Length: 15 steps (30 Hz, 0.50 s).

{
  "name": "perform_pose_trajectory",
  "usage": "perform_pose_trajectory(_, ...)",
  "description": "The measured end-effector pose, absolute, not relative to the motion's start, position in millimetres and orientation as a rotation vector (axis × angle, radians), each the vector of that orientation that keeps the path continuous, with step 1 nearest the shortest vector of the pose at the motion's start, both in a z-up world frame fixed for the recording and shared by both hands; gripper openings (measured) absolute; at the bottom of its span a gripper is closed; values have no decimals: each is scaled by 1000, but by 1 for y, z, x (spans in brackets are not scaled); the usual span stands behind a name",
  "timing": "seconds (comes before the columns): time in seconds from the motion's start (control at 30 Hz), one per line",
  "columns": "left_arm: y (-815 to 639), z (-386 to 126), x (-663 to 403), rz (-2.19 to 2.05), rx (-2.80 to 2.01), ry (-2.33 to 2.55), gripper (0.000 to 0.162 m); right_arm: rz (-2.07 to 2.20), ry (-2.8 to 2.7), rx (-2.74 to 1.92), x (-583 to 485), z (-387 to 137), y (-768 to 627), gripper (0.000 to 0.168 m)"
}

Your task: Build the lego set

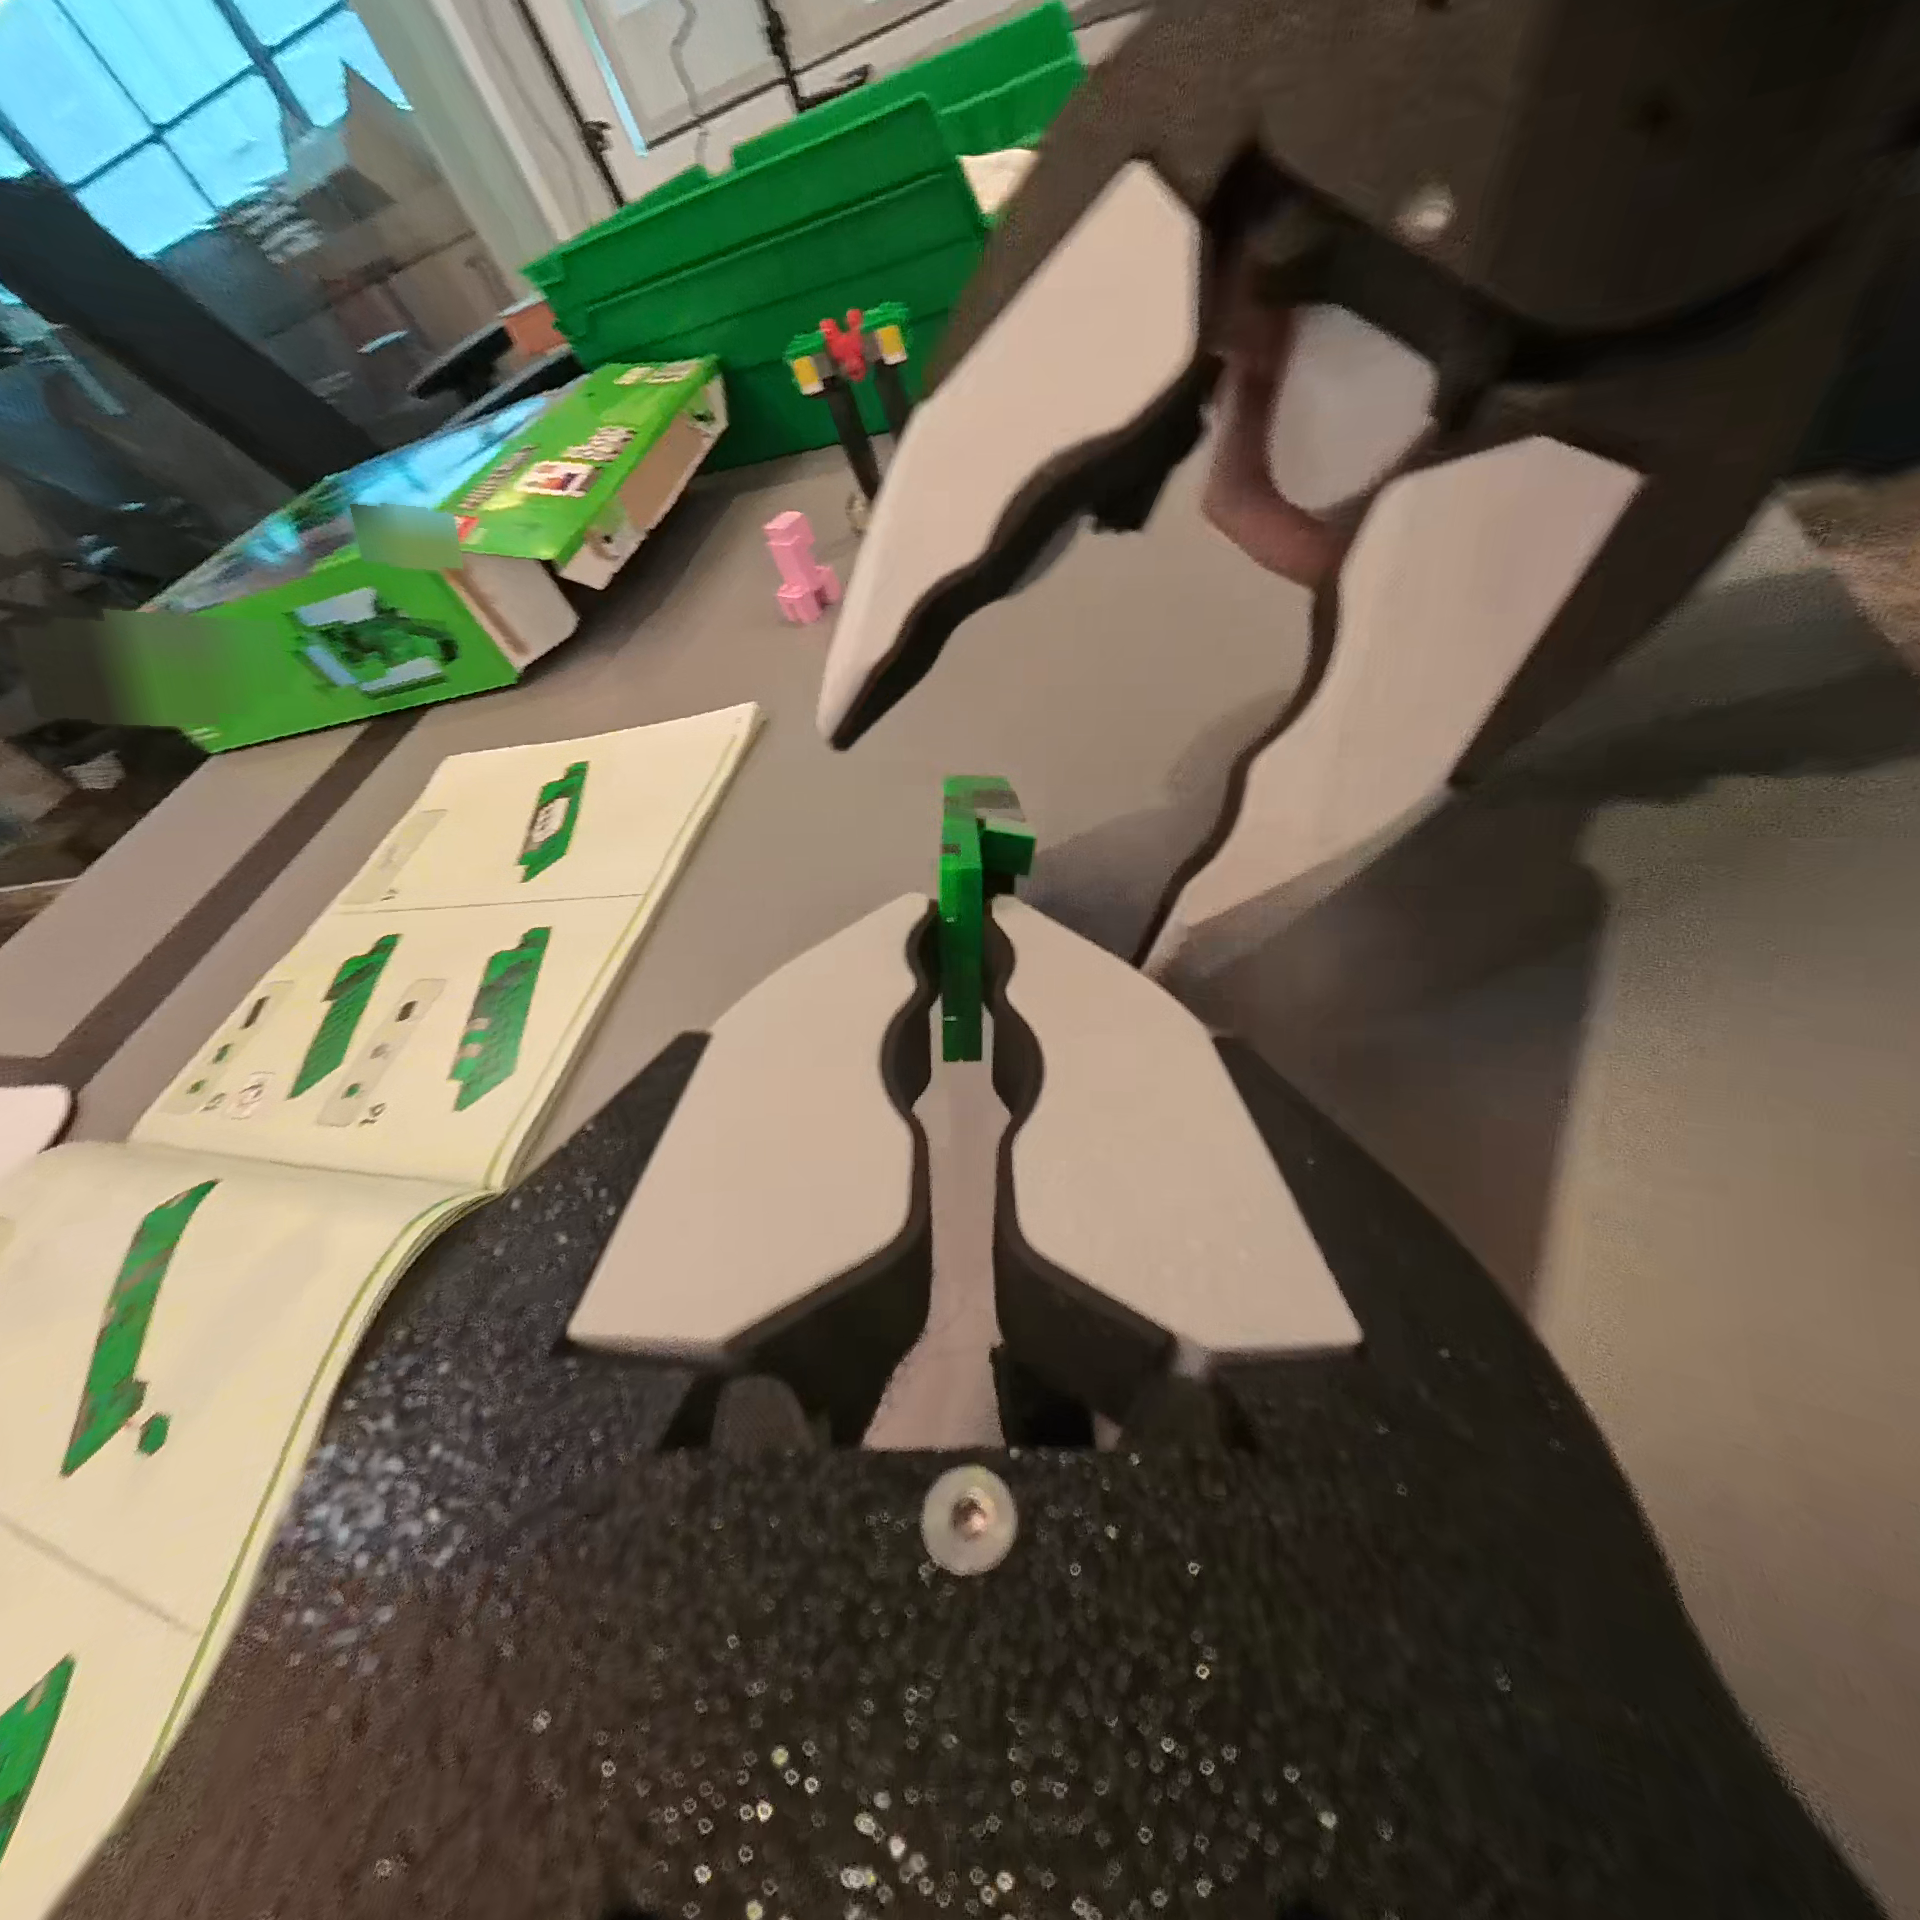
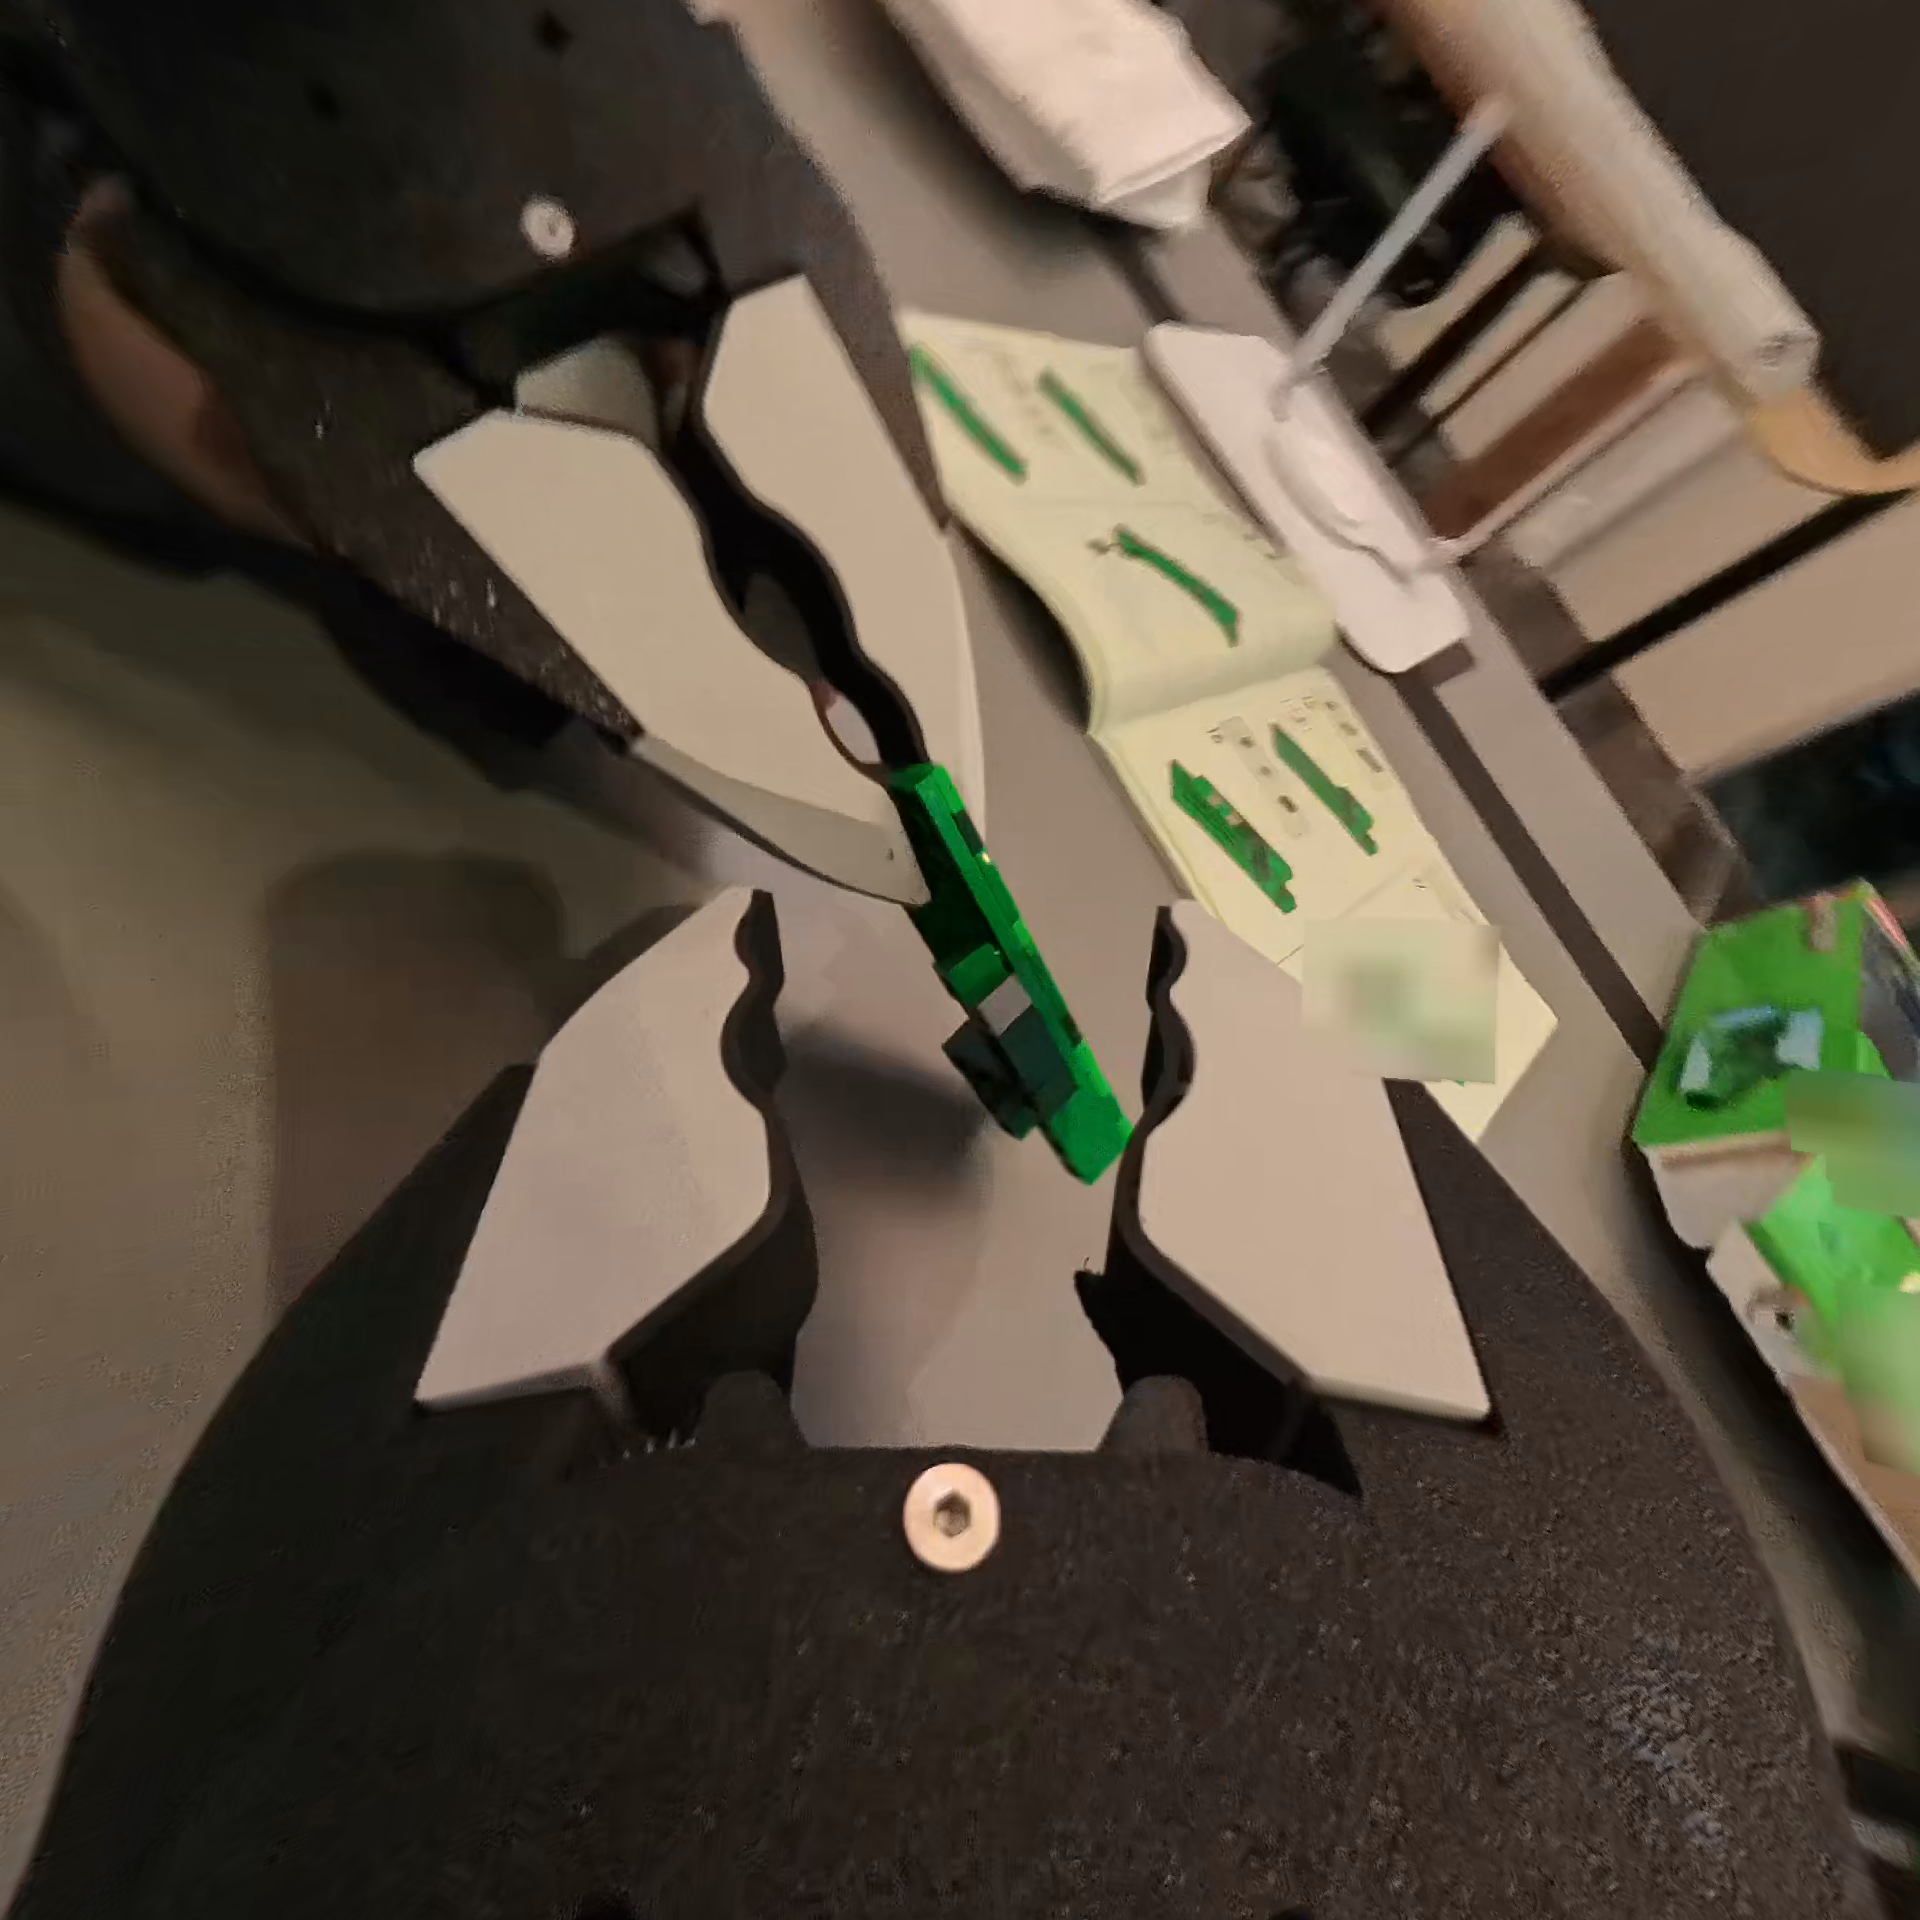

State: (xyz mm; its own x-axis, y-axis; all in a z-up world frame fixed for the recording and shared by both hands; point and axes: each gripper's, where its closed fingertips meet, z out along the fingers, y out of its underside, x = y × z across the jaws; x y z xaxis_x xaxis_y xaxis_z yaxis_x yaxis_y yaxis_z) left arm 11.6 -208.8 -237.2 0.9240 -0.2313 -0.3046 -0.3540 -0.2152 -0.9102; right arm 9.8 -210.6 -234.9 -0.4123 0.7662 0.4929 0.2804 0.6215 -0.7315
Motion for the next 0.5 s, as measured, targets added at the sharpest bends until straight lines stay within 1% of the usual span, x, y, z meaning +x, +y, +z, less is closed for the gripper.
perform_pose_trajectory(0.07, -211, -240, 19, 80, -1811, 490, 6, 632, -2133, -770, 14, -243, -209, 67)
perform_pose_trajectory(0.1, -211, -240, 21, 71, -1810, 505, 6, 604, -2198, -741, 16, -246, -209, 63)
perform_pose_trajectory(0.13, -212, -240, 23, 59, -1806, 518, 6, 589, -2261, -701, 19, -250, -212, 53)
perform_pose_trajectory(0.2, -214, -240, 25, 39, -1801, 537, 6, 546, -2354, -650, 24, -256, -215, 43)
perform_pose_trajectory(0.3, -216, -241, 30, 26, -1790, 571, 6, 491, -2387, -620, 24, -257, -213, 23)
perform_pose_trajectory(0.33, -216, -241, 30, 28, -1788, 577, 6, 485, -2398, -613, 25, -257, -213, 20)
perform_pose_trajectory(0.5, -217, -241, 32, 21, -1782, 590, 6, 483, -2443, -609, 27, -257, -214, 19)
